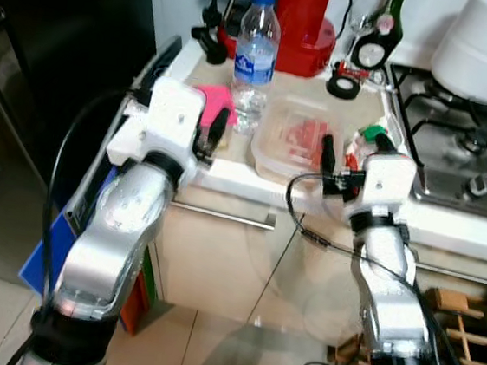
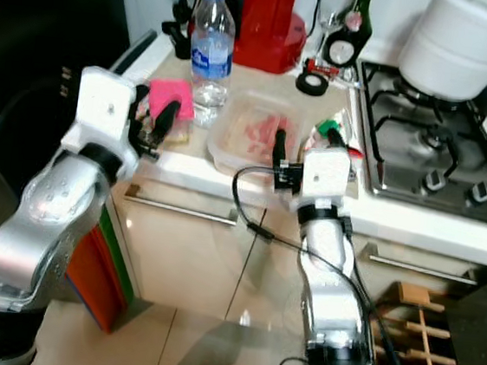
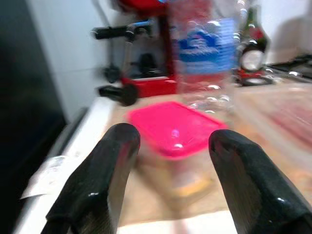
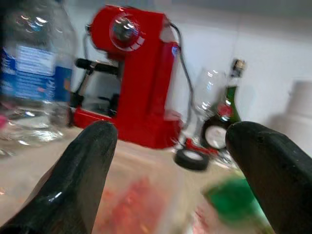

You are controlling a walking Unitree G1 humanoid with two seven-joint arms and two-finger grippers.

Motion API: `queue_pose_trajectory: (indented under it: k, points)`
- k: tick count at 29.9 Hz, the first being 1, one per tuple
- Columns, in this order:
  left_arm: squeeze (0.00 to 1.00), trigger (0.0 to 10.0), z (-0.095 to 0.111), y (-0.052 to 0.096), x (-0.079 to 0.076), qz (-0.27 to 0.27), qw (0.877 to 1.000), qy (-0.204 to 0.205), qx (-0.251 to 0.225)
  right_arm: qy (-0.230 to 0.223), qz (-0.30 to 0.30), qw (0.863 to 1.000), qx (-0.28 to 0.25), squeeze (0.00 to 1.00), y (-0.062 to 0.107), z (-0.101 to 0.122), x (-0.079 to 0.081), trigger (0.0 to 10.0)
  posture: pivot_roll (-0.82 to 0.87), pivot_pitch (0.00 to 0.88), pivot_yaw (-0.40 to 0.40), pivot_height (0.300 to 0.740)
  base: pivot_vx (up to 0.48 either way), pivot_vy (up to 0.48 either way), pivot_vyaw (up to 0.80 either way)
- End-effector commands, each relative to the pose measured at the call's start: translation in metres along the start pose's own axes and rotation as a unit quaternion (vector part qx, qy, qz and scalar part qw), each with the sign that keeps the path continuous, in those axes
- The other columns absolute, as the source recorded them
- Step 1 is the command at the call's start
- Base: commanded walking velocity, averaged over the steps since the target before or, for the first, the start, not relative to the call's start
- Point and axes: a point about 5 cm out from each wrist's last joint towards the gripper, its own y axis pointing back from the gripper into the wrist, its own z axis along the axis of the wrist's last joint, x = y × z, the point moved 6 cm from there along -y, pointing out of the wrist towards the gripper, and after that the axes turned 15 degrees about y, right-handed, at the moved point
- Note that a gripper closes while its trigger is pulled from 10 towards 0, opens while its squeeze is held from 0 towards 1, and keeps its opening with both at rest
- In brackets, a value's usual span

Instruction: Restocking fridge

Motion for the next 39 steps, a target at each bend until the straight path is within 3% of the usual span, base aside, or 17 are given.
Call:
queue_pose_trajectory:
  k: [1,5,8,9,10,19,23,26,28,32,33,39]
  points:
    - [1.0,10.0,0.023,0.006,-0.01,-0.019,0.999,-0.005,-0.035,-0.001,0.007,1.0,0.006,0.0,-0.001,-0.007,0.003,10.0,0.07,0.0,-0.092,0.74,0.0,0.0,0.0]
    - [1.0,10.0,0.018,0.007,-0.01,-0.01,1.0,0.008,-0.022,-0.003,0.014,1.0,0.004,0.0,-0.003,-0.008,0.009,10.0,0.07,0.0,-0.095,0.74,0.0,0.0,0.0]
    - [1.0,10.0,0.004,0.006,-0.01,-0.002,1.0,0.021,0.007,-0.006,0.019,1.0,0.001,0.0,-0.003,-0.009,0.014,10.0,0.07,0.0,-0.097,0.74,0.0,0.0,0.0]
    - [1.0,10.0,-0.014,0.002,-0.013,0.001,0.998,0.051,0.04,-0.007,0.019,1.0,-0.001,0.0,0.0,-0.008,0.015,10.0,0.05,0.0,-0.085,0.74,0.0,0.0,0.0]
    - [1.0,10.0,-0.017,0.001,-0.015,0.0,0.997,0.058,0.048,-0.006,0.018,1.0,-0.002,0.0,0.002,-0.008,0.015,10.0,0.04,0.0,-0.083,0.74,0.0,0.0,0.0]
    - [1.0,10.0,-0.019,-0.007,-0.023,-0.022,0.997,0.037,0.057,0.017,-0.015,1.0,-0.009,0.0,0.02,-0.004,0.0,10.0,0.0,0.0,-0.051,0.74,0.0,0.0,0.0]
    - [1.0,10.0,-0.024,-0.009,-0.025,-0.026,0.997,0.043,0.065,0.029,-0.03,0.999,-0.033,0.0,0.02,0.011,-0.006,10.0,-0.01,0.0,-0.044,0.74,0.0,0.0,0.0]
    - [1.0,10.0,-0.044,-0.009,-0.025,-0.009,0.994,0.036,0.101,0.038,-0.034,0.997,-0.057,0.0,0.02,0.027,-0.009,10.0,-0.03,0.0,-0.042,0.74,0.0,0.0,0.0]
    - [1.0,10.0,-0.046,-0.01,-0.026,-0.008,0.994,0.036,0.103,0.04,-0.034,0.997,-0.062,0.0,0.02,0.03,-0.009,10.0,-0.03,0.0,-0.042,0.74,0.0,0.0,0.0]
    - [1.0,10.0,-0.052,-0.021,-0.038,-0.02,0.993,0.043,0.112,0.045,-0.045,0.994,-0.088,0.0,0.015,0.048,-0.014,10.0,-0.04,0.0,-0.047,0.74,0.0,0.0,0.0]
    - [0.0,10.0,-0.051,-0.024,-0.042,-0.025,0.993,0.042,0.111,0.046,-0.046,0.993,-0.095,0.0,0.014,0.052,-0.014,10.0,-0.04,0.0,-0.049,0.74,0.0,0.0,0.0]
    - [0.0,10.0,-0.052,-0.036,-0.047,-0.015,0.993,0.026,0.117,0.047,-0.045,0.992,-0.108,0.0,0.011,0.062,-0.014,10.0,-0.04,0.0,-0.053,0.74,0.0,0.0,0.0]
